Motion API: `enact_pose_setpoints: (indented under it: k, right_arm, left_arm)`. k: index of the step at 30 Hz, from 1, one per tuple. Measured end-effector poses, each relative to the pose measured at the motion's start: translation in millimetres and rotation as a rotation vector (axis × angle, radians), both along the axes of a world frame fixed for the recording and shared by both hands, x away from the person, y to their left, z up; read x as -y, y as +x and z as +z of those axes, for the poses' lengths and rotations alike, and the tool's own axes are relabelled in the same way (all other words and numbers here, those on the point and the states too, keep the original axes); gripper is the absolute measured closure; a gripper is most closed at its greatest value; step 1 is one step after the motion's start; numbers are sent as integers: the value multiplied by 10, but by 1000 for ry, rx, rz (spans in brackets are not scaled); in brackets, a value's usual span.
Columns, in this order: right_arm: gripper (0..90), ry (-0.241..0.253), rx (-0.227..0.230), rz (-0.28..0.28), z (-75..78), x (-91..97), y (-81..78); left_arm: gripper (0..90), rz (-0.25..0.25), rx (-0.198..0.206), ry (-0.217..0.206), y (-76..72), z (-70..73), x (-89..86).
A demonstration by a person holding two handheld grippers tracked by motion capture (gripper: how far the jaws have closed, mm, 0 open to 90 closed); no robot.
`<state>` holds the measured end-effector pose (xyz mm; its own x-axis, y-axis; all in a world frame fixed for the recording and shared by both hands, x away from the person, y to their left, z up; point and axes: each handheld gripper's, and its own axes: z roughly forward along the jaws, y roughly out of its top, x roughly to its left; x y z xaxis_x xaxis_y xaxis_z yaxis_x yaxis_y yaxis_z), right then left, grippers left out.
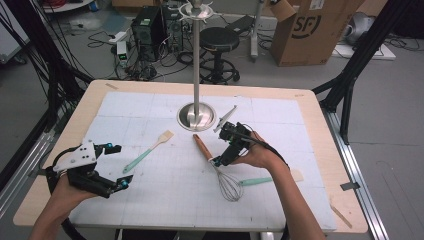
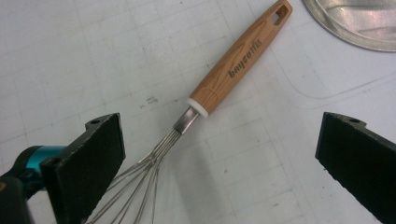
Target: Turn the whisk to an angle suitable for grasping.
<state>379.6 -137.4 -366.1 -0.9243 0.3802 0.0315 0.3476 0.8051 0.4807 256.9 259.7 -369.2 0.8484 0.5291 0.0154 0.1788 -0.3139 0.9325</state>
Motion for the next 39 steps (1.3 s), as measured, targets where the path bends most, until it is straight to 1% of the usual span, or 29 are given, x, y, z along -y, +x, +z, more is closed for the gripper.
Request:
enact_pose_setpoints:
  k: [1, 2, 3, 4, 6, 7, 12, 13, 15, 16, 18, 22, 23, 24, 25, 28, 30, 31, 32, 34, 35, 36, 37, 39]
  right_arm:
    - [0, -3, 4, -1, -2, -11, 6]
    - [0, -7, -2, 0, -5, -26, 9]
    - [0, -5, 6, 8, -18, -42, 21]
    - [0, -16, 3, 7, -26, -60, 23]
    - [0, -22, 2, 4, -34, -75, 31]
    - [0, -36, -7, 4, -49, -113, 46]
    - [0, -45, -16, 14, -77, -190, 82]
    - [0, -54, -18, 22, -105, -243, 110]
    - [0, -57, -22, 21, -118, -260, 117]
    - [1, -67, -25, 26, -156, -302, 150]
    - [1, -74, -41, 16, -186, -333, 165]
    - [1, -89, -49, 17, -245, -375, 199]
    - [1, -97, -62, 18, -285, -393, 226]
    - [1, -97, -62, 18, -285, -393, 226]
    - [4, -102, -76, 17, -318, -411, 241]
    - [5, -110, -96, 19, -358, -432, 256]
    - [6, -112, -108, 19, -375, -445, 259]
    - [21, -119, -117, 25, -385, -456, 261]
    - [45, -114, -127, 25, -391, -468, 259]
    - [45, -115, -130, 33, -396, -477, 264]
    - [46, -116, -148, 39, -414, -505, 263]
    - [46, -116, -148, 39, -414, -505, 263]
    - [49, -120, -166, 45, -440, -529, 264]
    - [49, -133, -176, 43, -467, -544, 273]
  left_arm:
    - [16, 0, 0, 0, 0, 0, 0]
    - [16, 0, 0, 0, 2, 0, -2]
    - [16, 0, 0, 0, 2, 0, -3]
    - [16, 0, 0, 0, 2, 0, -3]
    - [17, 0, 0, -1, 2, 1, -1]
    - [16, 0, 0, 0, 3, 1, 0]
    - [17, -1, 1, 0, 5, 2, -1]
    - [17, -1, 0, -1, 3, 2, -2]
    - [16, -1, 0, -1, 2, 2, -3]
    - [16, -1, 1, -3, 2, 3, -5]
    - [17, -2, 1, -3, 1, 4, -5]
    - [16, 1, -1, -4, -1, -2, -9]
    - [16, 3, 0, -3, 0, -1, -16]
    - [16, 3, 0, -3, 0, -1, -16]
    - [16, 3, 1, -4, 1, 0, -19]
    - [17, 2, 0, -5, 0, 0, -20]
    - [16, 3, 0, -7, 0, 0, -19]
    - [17, 3, 0, -8, 0, 0, -19]
    - [16, 4, 0, -8, -1, 1, -20]
    - [16, 5, 1, -8, -2, 3, -21]
    - [16, 6, 2, -9, -4, 6, -22]
    - [16, 6, 2, -9, -4, 6, -22]
    - [16, 3, 3, -9, -5, 10, -25]
    - [16, 5, 3, -10, -9, 12, -24]
